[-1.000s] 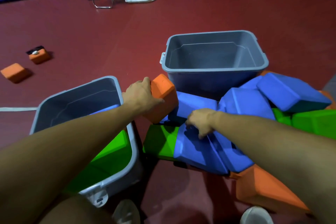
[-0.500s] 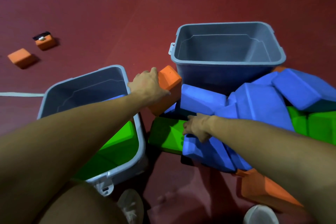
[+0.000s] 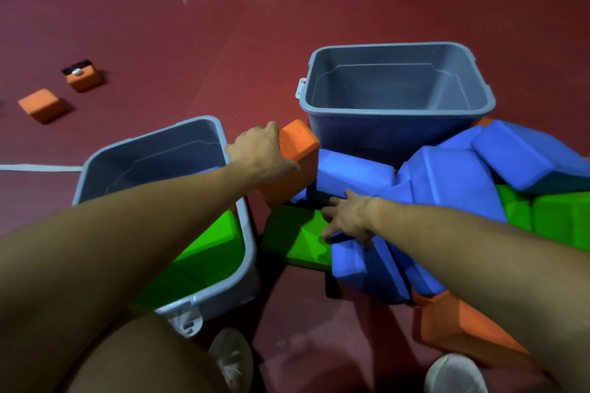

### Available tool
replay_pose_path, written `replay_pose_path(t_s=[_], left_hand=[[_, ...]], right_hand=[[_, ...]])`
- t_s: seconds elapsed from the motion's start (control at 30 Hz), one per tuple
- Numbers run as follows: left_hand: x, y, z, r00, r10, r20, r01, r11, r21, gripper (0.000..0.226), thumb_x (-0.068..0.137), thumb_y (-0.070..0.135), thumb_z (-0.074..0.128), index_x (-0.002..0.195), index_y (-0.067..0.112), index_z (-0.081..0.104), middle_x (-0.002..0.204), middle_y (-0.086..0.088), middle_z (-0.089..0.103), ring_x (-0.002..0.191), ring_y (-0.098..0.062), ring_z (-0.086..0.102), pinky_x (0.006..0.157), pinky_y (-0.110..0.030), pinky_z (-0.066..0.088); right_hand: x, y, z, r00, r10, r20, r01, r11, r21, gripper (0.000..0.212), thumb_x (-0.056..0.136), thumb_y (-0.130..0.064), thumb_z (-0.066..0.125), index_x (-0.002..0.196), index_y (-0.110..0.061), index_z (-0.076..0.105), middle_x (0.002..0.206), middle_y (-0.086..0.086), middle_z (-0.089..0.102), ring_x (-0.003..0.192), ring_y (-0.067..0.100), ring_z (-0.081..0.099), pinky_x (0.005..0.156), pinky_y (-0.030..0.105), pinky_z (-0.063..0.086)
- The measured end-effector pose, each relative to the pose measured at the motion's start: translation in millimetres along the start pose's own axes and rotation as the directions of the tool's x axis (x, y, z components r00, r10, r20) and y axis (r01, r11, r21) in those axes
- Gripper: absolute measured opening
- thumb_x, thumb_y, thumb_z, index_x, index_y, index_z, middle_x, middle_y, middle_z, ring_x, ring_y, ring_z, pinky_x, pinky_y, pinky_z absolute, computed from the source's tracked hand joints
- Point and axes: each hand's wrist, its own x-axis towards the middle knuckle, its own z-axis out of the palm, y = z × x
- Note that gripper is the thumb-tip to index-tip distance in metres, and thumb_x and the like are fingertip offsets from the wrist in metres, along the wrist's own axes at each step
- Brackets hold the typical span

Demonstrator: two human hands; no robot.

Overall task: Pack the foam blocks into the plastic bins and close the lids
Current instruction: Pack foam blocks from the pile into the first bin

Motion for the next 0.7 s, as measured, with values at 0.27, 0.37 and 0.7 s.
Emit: replay_pose_path(t_s=[0.27, 0.37, 0.7], left_hand=[[1, 1, -7, 1.000, -0.008, -0.010, 0.008, 1.000, 0.005, 0.079, 0.062, 0.068, 0.076, 0.120, 0.023, 0.047, 0.114, -0.005, 0.061, 0.102, -0.033, 0.060, 0.083, -0.053, 0.052], [0, 4, -9, 1.000, -0.006, -0.030, 0.007, 1.000, 0.018, 0.078, 0.062, 0.068, 0.076, 0.119, 0.023, 0.047, 0.111, -0.005, 0.062, 0.100, -0.032, 0.060, 0.081, -0.052, 0.053], [-5, 12, -15, 0.985, -0.013, -0.173, 0.018, 1.000, 0.026, 0.073, 0.069, 0.064, 0.074, 0.121, 0.020, 0.047, 0.120, -0.007, 0.058, 0.112, -0.034, 0.054, 0.085, -0.052, 0.044]], right_hand=[[-12, 11, -2, 0.986, -0.049, -0.161, 0.091, 0.959, 0.270, 0.084, 0.061, -0.039, 0.086, 0.132, -0.033, 0.041, 0.123, 0.002, 0.055, 0.113, 0.026, 0.052, 0.085, 0.044, 0.051], [-17, 12, -7, 0.955, -0.032, -0.296, 0.146, 0.917, 0.371, 0.082, 0.055, -0.049, 0.086, 0.124, -0.034, 0.044, 0.114, -0.004, 0.057, 0.105, 0.022, 0.052, 0.078, 0.039, 0.051], [-71, 59, -17, 0.845, 0.430, -0.318, -0.037, 0.640, 0.767, 0.067, 0.054, -0.067, 0.073, 0.114, -0.038, 0.064, 0.111, -0.009, 0.064, 0.098, 0.018, 0.056, 0.087, 0.037, 0.052]])
